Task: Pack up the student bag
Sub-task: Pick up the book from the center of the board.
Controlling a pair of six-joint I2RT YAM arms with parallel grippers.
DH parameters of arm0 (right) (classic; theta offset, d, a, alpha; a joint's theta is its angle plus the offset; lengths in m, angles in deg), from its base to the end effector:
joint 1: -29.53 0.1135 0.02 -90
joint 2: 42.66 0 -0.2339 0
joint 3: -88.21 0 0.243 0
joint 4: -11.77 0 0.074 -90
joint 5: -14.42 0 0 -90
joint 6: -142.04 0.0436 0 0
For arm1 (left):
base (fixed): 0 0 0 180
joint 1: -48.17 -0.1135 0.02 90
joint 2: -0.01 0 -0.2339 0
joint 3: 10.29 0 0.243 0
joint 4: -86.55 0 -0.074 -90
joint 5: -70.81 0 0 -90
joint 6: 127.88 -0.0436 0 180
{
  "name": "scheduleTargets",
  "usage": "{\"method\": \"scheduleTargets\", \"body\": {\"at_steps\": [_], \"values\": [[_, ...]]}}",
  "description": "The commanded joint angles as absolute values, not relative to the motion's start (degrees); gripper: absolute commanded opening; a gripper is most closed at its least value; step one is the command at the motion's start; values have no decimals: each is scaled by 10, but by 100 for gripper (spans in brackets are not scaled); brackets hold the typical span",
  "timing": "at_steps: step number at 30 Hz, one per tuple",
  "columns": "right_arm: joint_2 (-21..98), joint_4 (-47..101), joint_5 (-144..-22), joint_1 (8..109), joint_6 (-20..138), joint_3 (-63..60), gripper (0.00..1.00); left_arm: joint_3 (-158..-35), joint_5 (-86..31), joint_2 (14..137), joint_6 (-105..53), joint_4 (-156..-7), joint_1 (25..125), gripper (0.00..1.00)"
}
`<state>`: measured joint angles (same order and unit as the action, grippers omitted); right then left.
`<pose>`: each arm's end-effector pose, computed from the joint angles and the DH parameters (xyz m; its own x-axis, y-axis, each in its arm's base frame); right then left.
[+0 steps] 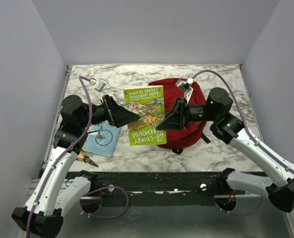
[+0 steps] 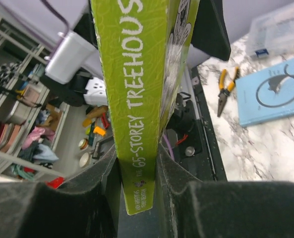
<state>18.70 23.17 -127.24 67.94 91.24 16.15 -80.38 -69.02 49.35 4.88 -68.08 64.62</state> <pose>0.1729 0.1807 0.3627 -0.6394 -0.0066 -0.7688 -0.7689 0.0039 0.6394 0.1791 -0.0876 0.3688 -0.6767 -0.2568 -0.6900 0.6180 0.3113 -0.7219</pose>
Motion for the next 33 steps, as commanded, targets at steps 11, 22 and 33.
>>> {"method": "scheduleTargets", "body": {"at_steps": [11, 22, 33], "values": [[217, 39, -1416, 678, 1037, 111, 0, -724, -794, 422, 333, -1018, 680, 85], [241, 258, -1279, 677, 981, 33, 22, -720, -723, 410, 326, -1019, 679, 19], [184, -163, -988, 712, 1294, 291, 98, -719, -492, 393, 303, -1031, 682, 0]]}}
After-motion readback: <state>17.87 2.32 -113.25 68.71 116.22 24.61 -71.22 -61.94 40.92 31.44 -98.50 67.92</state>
